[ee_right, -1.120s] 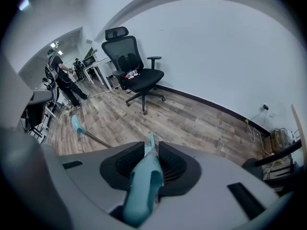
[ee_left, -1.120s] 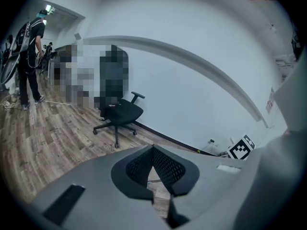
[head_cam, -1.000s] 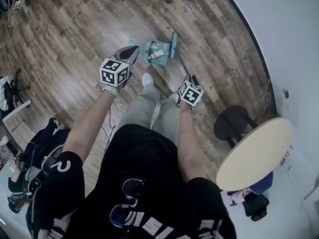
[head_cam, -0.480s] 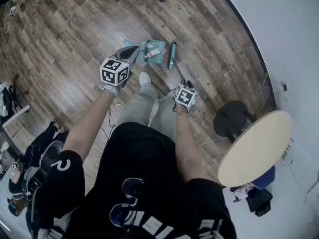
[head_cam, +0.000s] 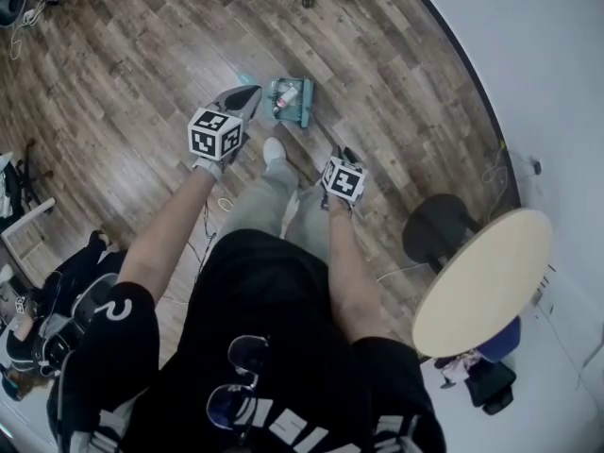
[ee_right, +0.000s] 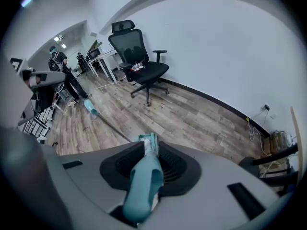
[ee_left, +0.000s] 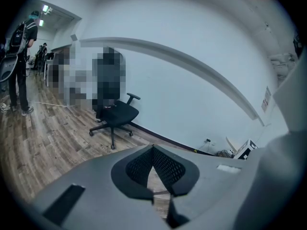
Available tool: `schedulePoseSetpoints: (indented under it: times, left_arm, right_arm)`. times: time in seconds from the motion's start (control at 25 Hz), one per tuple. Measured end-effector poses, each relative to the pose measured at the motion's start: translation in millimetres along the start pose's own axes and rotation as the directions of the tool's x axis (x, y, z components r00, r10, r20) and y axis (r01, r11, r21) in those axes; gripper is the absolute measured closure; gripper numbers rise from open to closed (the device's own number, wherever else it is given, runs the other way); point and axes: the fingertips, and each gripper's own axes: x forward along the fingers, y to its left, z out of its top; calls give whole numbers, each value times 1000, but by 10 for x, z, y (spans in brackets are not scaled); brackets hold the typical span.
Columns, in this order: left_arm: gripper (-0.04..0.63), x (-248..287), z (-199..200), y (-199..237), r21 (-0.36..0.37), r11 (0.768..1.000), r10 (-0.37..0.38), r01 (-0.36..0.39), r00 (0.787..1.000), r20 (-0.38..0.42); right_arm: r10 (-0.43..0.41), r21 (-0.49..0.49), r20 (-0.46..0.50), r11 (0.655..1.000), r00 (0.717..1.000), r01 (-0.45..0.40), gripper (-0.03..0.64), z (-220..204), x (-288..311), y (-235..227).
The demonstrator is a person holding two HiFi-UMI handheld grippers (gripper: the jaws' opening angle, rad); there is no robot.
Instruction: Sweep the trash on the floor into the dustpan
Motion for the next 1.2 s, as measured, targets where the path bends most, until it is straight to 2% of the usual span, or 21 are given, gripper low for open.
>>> schedulePoseSetpoints:
  times: [0.24, 0.36, 0.64, 0.8, 0.96, 1.2]
  left_arm:
    - [598, -187, 57, -241, 12, 1000, 25, -26, 999, 41]
    - [598, -281, 32, -476, 20, 999, 33, -35, 997, 64]
    - [598, -451, -215, -1441, 65, 998, 18, -24, 996, 86]
    - [598, -468, -305, -2001, 88, 996, -6, -3, 995, 101]
    - [598, -496, -290, -2508, 123, 992, -47, 31, 991, 126]
    - [598, -467, -257, -3093, 189, 979, -97, 71, 986, 136]
  right_arm:
    - [30, -72, 87, 997, 996, -24, 532, 156, -297, -156]
    - [56, -75, 76, 996, 996, -50, 532, 78, -461, -264]
    - [65, -106, 124, 993, 990, -52, 532, -255, -1027, -910]
    - [52, -88, 172, 995, 984, -37, 532, -364, -1391, -1365]
    - [26, -60, 272, 998, 962, -10, 532, -289, -1831, -1762]
    - [-19, -17, 417, 999, 909, 29, 532, -97, -2492, -2281]
